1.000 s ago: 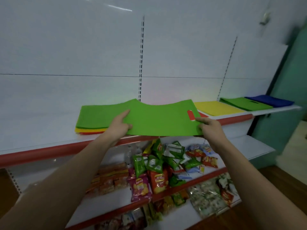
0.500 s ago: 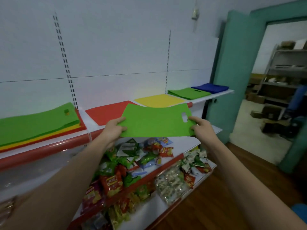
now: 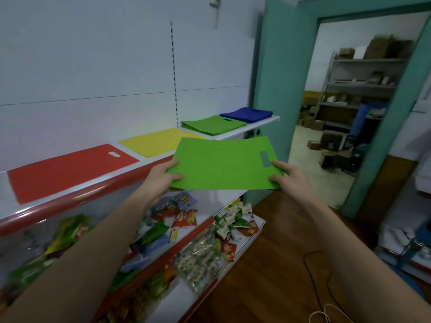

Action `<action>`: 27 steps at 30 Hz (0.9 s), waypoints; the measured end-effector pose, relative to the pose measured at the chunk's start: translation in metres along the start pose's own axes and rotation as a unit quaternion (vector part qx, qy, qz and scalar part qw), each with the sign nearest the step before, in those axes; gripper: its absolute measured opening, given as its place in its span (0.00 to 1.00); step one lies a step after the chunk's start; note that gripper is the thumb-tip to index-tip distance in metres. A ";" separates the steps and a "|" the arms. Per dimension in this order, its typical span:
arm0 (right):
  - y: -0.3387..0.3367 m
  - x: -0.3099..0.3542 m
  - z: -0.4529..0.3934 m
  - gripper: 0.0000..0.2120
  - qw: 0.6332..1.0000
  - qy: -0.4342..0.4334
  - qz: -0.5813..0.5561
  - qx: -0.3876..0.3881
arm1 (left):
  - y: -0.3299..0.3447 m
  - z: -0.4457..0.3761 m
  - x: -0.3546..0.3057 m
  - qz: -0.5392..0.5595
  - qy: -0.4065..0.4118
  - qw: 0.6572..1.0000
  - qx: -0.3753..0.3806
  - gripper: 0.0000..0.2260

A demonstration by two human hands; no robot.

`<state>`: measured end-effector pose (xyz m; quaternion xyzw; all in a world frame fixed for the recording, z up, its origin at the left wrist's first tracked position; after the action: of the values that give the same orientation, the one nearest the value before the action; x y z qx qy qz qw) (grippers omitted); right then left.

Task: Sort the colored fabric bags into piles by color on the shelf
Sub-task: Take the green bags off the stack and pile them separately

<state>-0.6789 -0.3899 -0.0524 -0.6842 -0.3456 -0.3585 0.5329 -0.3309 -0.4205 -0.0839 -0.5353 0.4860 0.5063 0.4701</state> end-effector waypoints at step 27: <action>-0.117 -0.142 -0.278 0.23 0.995 0.055 0.006 -0.087 | 0.254 -0.295 0.023 0.070 0.002 0.993 0.095 0.27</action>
<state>-0.8842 -0.6516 -0.0691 -0.7092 -0.2795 -0.4211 0.4916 -0.5581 -0.7373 -0.0964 -0.4541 0.5692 0.4878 0.4815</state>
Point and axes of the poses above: each hand's wrist, its own z-axis away from the middle knuckle, its own y-axis out of the palm, x = y × z, the point moved 7 cm from there along -z, towards the middle knuckle, and after that the axes turned 8 degrees about z, right-handed, at the moved point
